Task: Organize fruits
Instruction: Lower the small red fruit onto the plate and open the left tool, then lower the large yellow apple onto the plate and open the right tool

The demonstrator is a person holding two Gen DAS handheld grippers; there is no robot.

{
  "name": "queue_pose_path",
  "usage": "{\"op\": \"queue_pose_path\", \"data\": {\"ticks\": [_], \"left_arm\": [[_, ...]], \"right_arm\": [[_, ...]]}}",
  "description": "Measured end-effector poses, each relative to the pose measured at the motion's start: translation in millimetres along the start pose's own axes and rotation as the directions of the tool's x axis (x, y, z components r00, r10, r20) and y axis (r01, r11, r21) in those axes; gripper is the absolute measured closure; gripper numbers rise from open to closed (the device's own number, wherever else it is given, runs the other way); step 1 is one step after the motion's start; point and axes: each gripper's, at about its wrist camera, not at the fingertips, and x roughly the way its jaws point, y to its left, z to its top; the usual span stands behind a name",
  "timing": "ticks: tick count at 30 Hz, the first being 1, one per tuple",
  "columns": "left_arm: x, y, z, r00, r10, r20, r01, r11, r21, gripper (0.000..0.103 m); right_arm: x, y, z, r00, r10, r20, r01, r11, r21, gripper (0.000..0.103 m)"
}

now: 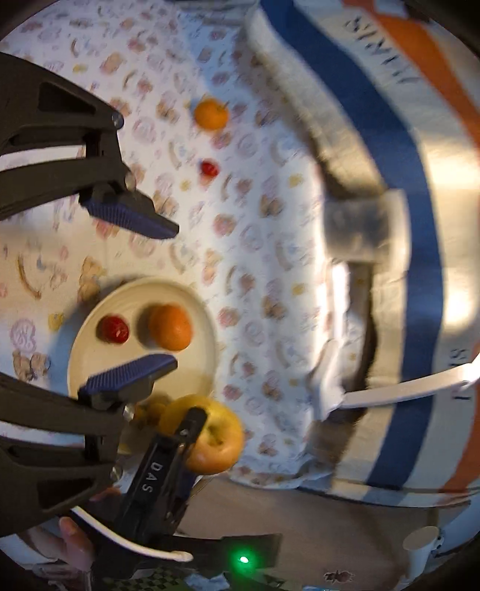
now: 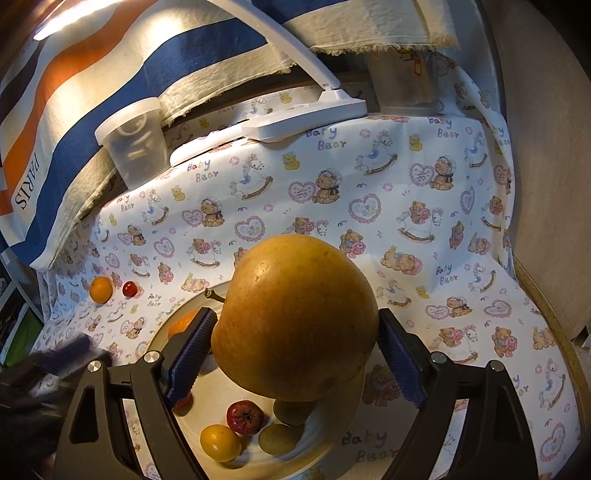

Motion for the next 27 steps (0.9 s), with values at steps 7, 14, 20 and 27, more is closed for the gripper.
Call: {"op": "queue_pose_path", "data": {"ticks": [7,14,20,27], "left_arm": [[-17.8,33.0,2.0,0.992,0.087,0.094,-0.094,0.993,0.071,0.038],[1.6,81.1,-6.1,0.993,0.117,0.033,-0.119,0.991,0.068,0.038],[-4.1,111.4,-5.4,0.991,0.126,0.050,-0.127,0.992,0.015,0.038],[-21.6,134.8,2.9,0.984,0.138,0.110,-0.139,0.990,-0.004,0.038]], "right_arm": [[1.9,-6.9,0.7,1.000,0.012,-0.003,-0.012,0.999,0.046,0.016],[6.8,-6.2,3.5,1.000,0.017,-0.013,-0.016,0.999,0.040,0.015],[13.1,2.6,3.4,0.995,0.077,-0.060,-0.077,0.997,0.007,0.014],[-16.1,2.4,7.8,0.998,0.063,0.022,-0.064,0.998,0.030,0.014]]}}
